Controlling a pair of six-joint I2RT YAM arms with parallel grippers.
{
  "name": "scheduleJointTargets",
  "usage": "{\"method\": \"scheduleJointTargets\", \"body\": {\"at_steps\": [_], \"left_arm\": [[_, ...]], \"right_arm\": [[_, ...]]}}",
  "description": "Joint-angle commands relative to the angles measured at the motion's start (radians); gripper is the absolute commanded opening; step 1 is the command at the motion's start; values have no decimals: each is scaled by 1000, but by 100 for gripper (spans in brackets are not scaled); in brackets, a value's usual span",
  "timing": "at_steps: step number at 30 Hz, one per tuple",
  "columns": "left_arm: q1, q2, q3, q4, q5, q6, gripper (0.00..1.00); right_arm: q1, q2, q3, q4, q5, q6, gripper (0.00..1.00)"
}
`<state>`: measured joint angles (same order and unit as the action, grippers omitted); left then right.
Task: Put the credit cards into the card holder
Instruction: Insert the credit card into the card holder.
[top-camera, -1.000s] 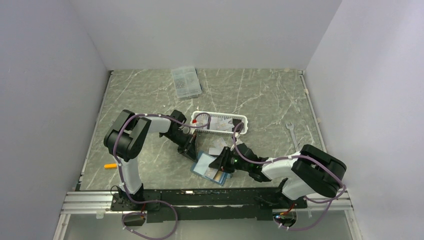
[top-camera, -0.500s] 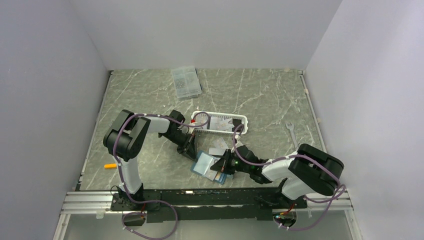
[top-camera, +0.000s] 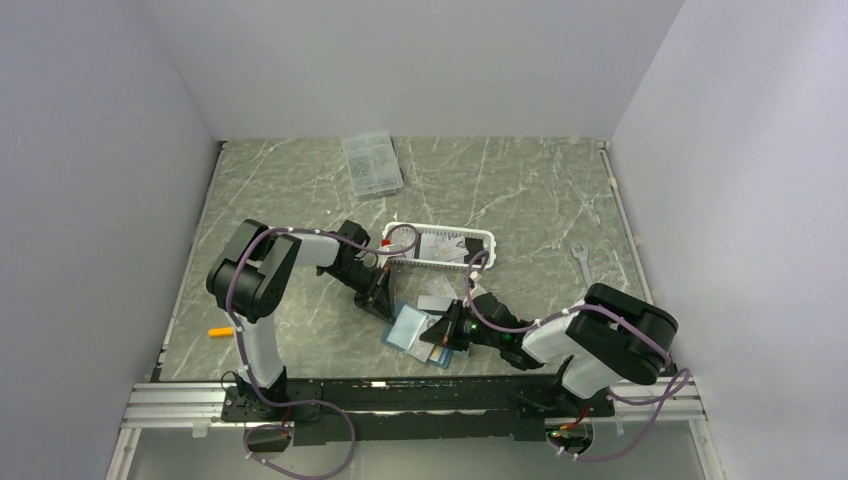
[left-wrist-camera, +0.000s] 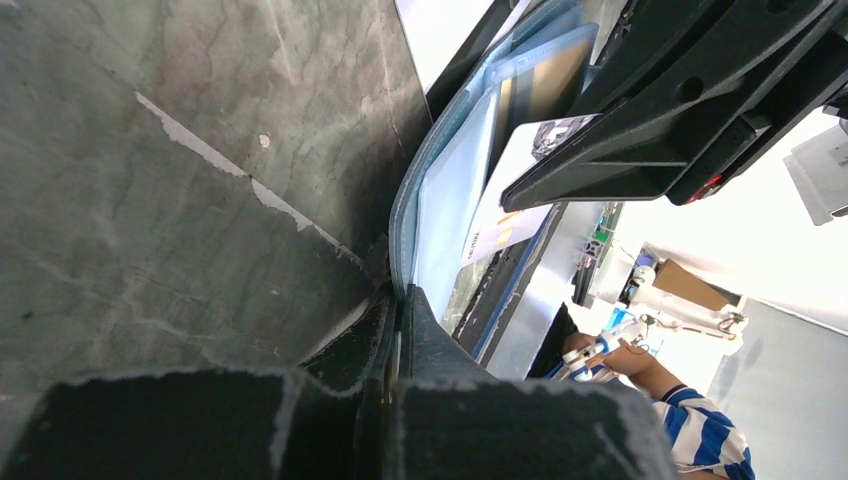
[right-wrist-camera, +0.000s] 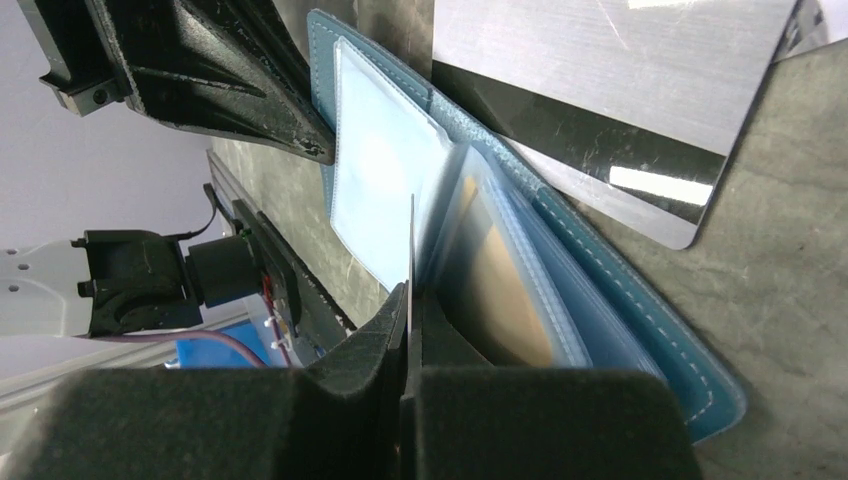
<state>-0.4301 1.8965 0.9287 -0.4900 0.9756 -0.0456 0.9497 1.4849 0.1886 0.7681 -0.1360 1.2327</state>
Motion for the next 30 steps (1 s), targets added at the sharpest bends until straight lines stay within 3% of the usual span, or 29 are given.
{"method": "scheduleJointTargets", "body": {"at_steps": [1, 7, 10, 16, 24, 30], "left_arm": [[5, 0, 0, 16, 29, 10, 0], [5, -6, 0, 10, 27, 15, 0], [5, -9, 0, 10, 31, 15, 0], [5, -5, 1, 10, 35, 16, 0], [5, -3, -1, 12, 37, 15, 0], [5, -9, -1, 12, 38, 15, 0]], "right_arm": [[-26, 62, -15, 58, -22, -12, 0], [-70, 143, -4, 109, -84, 6, 1], [-78, 128, -3, 53, -92, 15, 12], [-79, -6, 36, -224, -52, -14, 35], [-79, -195, 1, -369, -17, -9, 37], [-80, -177, -3, -330, -49, -3, 38]]}}
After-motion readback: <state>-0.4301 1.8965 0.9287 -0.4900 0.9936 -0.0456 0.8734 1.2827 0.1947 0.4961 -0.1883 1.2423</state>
